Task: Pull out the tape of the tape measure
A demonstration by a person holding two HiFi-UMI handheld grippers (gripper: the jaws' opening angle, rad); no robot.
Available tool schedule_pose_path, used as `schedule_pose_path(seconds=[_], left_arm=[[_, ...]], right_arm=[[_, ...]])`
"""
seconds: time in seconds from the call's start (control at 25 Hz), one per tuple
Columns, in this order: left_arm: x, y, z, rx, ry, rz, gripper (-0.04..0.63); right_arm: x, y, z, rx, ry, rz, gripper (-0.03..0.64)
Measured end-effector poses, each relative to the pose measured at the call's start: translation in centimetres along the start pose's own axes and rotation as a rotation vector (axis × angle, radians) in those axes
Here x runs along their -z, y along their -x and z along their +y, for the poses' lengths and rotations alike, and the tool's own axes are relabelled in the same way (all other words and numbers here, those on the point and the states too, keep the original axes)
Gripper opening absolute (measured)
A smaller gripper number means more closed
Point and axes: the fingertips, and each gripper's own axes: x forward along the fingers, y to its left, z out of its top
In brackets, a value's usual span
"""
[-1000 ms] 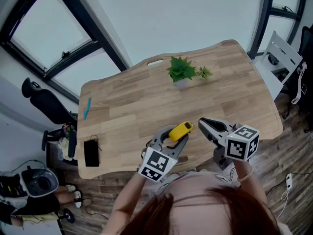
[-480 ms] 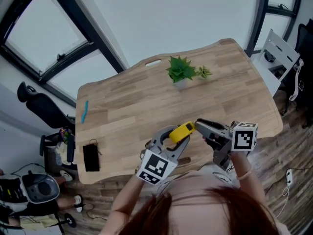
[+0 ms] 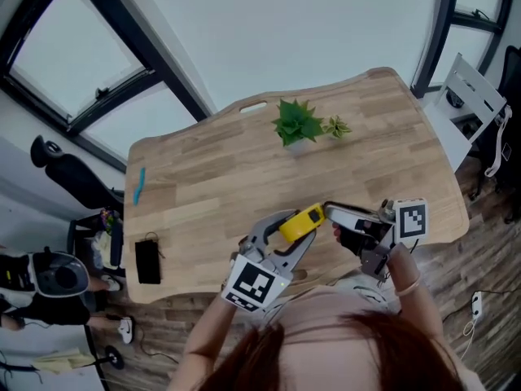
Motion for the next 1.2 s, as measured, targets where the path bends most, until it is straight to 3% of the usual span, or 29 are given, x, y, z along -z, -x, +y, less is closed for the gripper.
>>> schedule_pose_path(seconds=[0.6,0.72,1.0,1.2], left_arm=[[-2.0,-3.5,-0.3,0.049,-0.023,0.025,0.164],[-1.9,-4.1,-0.3,0.050,-0.032,0.059,0.164],[-0.8,-5.7,0.0,0.027,-0.043,0.140,0.166],[-0.5,-6.3,0.0,0.039,-0.045,0.177,0.166]], right_arm=[[-2.3,1.7,-0.3,-0.267,-0.338,0.061,0.084],[-2.7,2.1,-0.8,-0.245,-0.309,0.059,0.087],[-3.7,2.9,-2.2,-0.103,-0.179,0.019,0.070],[-4.2,3.5,-2.9,-0.077,-0.164,-0.008,0.057]])
